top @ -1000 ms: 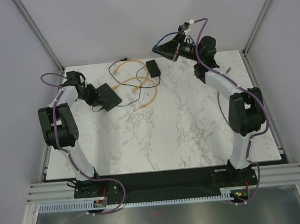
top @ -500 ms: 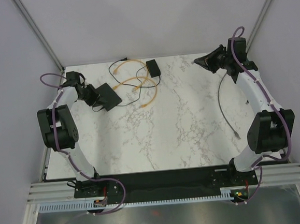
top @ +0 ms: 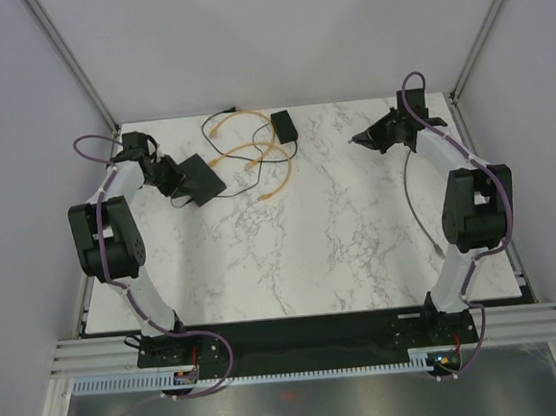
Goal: Pull the plug from the switch port
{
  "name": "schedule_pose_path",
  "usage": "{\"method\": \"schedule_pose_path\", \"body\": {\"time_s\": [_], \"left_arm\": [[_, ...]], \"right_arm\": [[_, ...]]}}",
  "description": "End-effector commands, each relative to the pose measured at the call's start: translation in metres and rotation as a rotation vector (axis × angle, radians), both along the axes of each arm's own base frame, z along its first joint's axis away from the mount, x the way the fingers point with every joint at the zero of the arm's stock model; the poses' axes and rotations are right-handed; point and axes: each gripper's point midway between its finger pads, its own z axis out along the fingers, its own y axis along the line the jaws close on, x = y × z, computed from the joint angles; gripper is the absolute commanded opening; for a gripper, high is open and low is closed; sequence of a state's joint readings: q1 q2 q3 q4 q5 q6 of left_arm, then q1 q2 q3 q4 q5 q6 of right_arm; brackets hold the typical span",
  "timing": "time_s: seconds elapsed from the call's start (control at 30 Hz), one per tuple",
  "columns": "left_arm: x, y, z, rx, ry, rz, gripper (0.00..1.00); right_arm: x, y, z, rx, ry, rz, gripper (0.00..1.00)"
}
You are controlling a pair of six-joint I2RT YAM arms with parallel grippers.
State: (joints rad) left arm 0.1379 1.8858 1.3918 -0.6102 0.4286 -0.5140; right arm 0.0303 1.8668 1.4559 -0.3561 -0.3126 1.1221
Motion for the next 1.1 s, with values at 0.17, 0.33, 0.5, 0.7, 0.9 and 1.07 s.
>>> {"method": "schedule_pose_path", "body": {"time_s": [0.17,0.33,0.5,0.7,0.9,1.07], "left_arm": [[0.003,-0.001,0.023,0.016,-0.085,-0.035,0.34],[0.004,-0.001,0.027,0.018,-0.094,-0.035,0.34],[0.014,0.0,0.034,0.016,-0.115,-0.014,0.34],[0.031,-0.001,0.033,-0.012,-0.124,0.011,0.34],[0.048,-0.003,0.029,-0.047,-0.145,0.024,0.34],[0.056,-0.006,0.023,-0.073,-0.153,0.014,0.34]], "right_arm": [[0.047,0.013,-0.022,-0.119,-0.076,0.104,0.38],[0.054,0.023,-0.036,-0.147,-0.062,0.123,0.45],[0.065,0.078,-0.021,-0.174,-0.183,0.287,0.52],[0.076,0.215,0.022,0.001,-0.445,0.501,0.56],[0.079,0.305,0.03,0.161,-0.57,0.547,0.57],[0.073,0.361,0.013,0.225,-0.627,0.573,0.58]]}}
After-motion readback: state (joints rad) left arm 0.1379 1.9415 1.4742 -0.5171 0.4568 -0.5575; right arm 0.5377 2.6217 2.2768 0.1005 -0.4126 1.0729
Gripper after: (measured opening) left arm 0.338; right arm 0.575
